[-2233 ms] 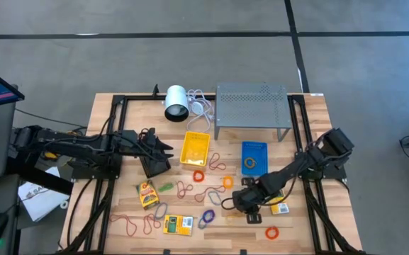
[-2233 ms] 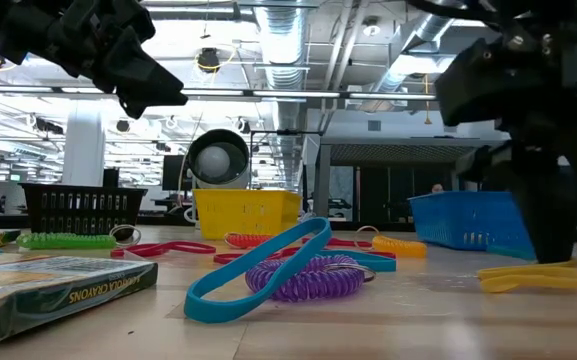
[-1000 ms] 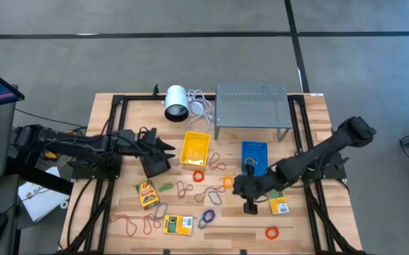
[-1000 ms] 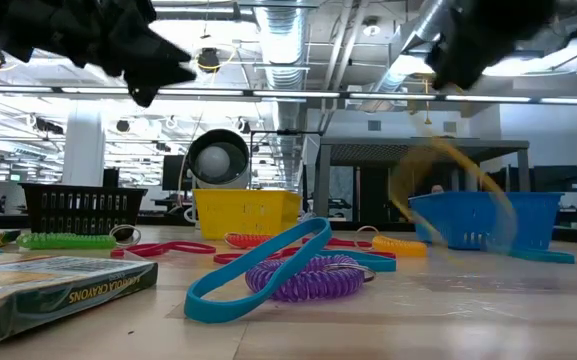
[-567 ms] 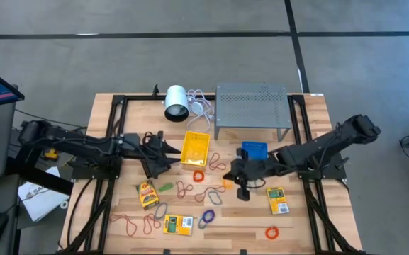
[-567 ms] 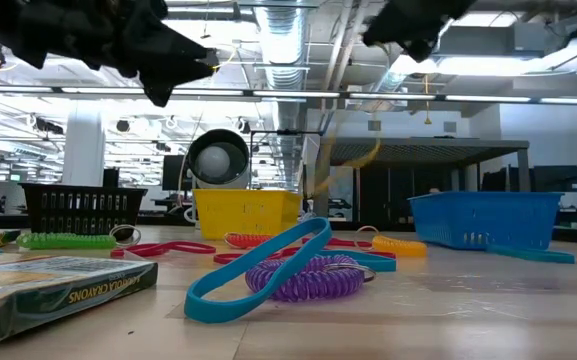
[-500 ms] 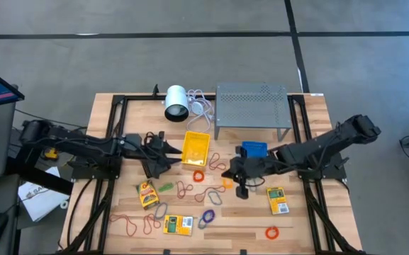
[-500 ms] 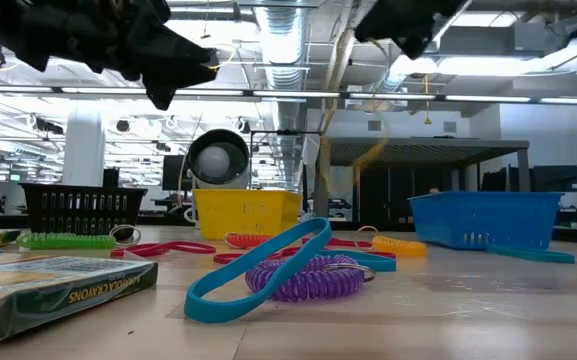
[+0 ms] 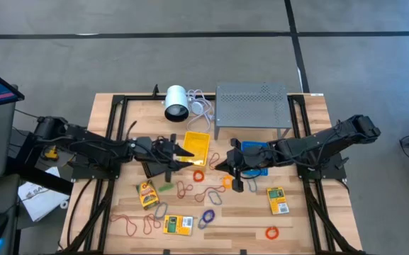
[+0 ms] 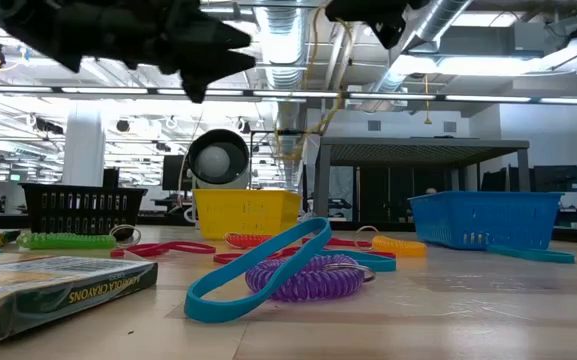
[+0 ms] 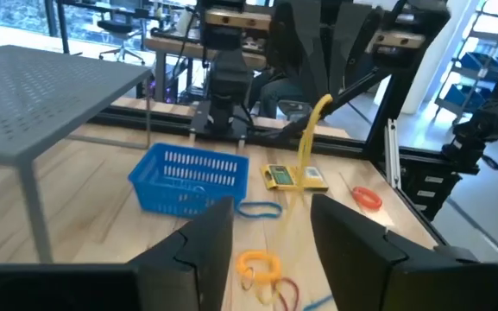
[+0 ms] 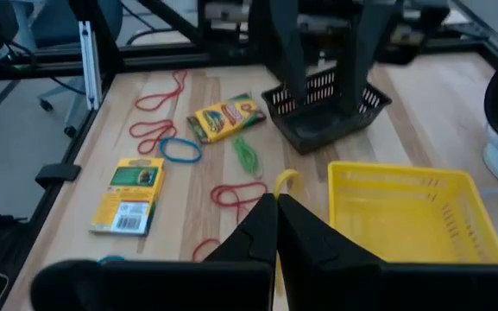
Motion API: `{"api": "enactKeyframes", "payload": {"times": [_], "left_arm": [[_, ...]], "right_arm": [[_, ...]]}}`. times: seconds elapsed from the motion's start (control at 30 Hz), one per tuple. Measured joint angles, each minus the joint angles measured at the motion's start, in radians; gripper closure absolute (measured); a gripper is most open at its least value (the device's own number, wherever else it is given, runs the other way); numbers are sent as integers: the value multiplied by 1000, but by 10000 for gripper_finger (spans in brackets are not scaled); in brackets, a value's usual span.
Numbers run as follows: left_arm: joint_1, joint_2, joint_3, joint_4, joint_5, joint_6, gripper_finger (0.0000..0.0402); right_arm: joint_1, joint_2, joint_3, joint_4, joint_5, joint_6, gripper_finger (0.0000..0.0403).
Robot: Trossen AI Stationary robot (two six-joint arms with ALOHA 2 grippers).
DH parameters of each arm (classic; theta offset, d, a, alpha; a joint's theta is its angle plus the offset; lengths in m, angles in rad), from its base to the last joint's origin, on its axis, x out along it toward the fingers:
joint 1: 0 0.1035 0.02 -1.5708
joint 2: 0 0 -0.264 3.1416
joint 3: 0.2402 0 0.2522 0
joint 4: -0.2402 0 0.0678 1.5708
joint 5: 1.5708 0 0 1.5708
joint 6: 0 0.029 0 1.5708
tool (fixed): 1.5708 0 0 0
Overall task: Pick & Place Office Desk Supplies
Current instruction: Put the yellow rubber band into the yellow basket
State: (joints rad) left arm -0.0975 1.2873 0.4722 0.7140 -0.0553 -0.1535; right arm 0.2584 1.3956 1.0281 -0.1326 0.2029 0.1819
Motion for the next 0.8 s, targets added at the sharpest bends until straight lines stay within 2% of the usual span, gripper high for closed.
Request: {"api": "enactKeyframes", "payload": {"times": [0.27, 0.43, 0.6, 0.8], "left_arm": [[-14, 128, 109, -4, 0, 19, 168], [-14, 188, 168, -3, 0, 18, 139], [-14, 236, 221, -2, -1, 18, 137], [-8, 251, 250, -2, -6, 18, 157]], "right_arm": [[0, 0, 0, 27, 0, -25, 403], [0, -1, 0, 66, -26, -52, 403], [-6, -1, 9, 66, -30, -66, 403], [-6, -1, 33, 66, -47, -89, 403]]}}
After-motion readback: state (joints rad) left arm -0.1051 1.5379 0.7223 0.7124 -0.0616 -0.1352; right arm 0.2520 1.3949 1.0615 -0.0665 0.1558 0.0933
